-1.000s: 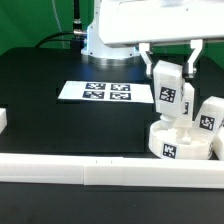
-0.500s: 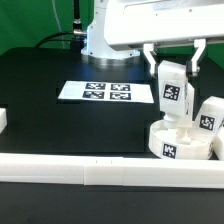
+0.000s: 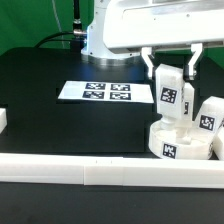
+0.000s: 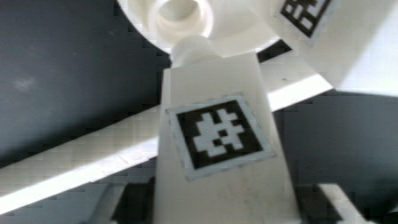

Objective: Assemble stool

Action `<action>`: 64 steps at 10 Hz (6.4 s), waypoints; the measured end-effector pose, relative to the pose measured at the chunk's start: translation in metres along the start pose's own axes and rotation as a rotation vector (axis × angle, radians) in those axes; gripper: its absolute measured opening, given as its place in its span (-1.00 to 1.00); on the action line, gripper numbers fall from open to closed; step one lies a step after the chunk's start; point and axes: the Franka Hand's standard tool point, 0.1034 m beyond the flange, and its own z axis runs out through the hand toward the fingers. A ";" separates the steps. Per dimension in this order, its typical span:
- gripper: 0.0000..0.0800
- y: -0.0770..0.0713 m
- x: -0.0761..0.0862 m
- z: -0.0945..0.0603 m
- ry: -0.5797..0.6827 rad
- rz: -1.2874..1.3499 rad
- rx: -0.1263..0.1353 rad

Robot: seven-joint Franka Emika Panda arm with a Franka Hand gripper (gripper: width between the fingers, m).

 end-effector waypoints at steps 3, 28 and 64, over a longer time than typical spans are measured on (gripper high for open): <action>-0.19 0.000 0.000 0.000 0.000 -0.001 0.000; -0.19 0.011 -0.022 0.018 0.038 -0.026 0.019; 0.62 0.016 -0.004 0.010 -0.500 -0.911 0.152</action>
Offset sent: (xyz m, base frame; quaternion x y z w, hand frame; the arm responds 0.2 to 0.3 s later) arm 0.0000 0.0000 0.0000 0.0000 0.0000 0.0000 1.0000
